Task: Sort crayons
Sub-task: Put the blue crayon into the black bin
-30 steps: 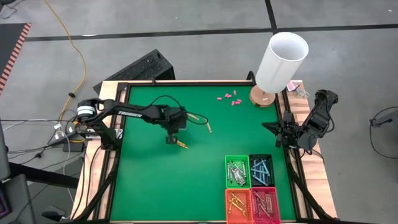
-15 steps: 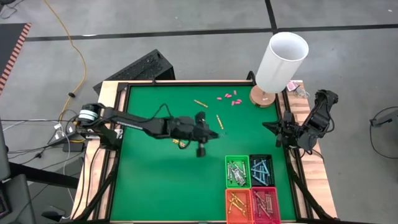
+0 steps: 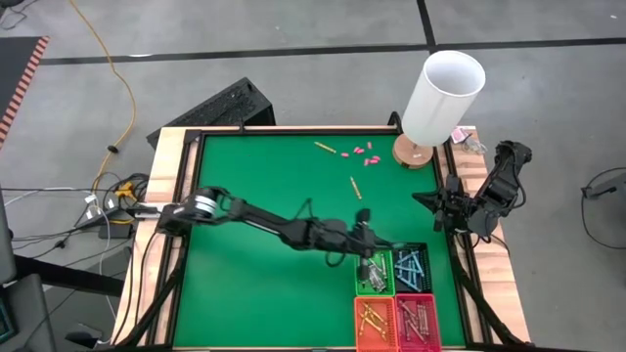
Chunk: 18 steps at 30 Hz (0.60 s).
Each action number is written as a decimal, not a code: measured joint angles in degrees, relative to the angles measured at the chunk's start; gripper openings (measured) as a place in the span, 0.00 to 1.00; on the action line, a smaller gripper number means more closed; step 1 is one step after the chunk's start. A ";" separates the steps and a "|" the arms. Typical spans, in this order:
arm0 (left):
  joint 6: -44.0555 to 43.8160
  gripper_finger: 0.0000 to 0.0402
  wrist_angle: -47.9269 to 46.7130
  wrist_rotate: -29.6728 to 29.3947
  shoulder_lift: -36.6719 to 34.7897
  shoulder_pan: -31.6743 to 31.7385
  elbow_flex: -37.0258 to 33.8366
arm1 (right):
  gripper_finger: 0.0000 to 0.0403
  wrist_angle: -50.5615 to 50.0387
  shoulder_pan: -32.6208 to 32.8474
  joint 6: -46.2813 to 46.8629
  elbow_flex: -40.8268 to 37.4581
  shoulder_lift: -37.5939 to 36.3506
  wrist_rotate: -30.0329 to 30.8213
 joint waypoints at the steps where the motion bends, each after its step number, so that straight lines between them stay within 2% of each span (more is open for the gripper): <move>1: 0.06 0.01 0.30 0.42 2.35 -0.26 3.01 | 0.00 0.02 -0.02 -0.02 0.00 -0.03 0.00; 7: 1.84 0.01 -4.26 2.51 13.95 -1.03 19.81 | 0.00 -0.03 -0.01 -0.02 0.00 -0.03 -0.39; 11: 1.69 0.01 -7.67 3.69 19.73 -1.03 27.91 | 0.00 -0.03 0.00 -0.02 0.00 -0.05 -0.39; 15: 0.90 0.03 -10.68 4.97 23.39 -1.03 32.49 | 0.00 -0.05 0.00 -0.04 0.00 -0.05 -0.39; 18: 0.78 0.07 -11.03 5.03 24.40 -1.11 32.91 | 0.00 -0.11 0.00 -0.06 0.00 -0.05 -0.39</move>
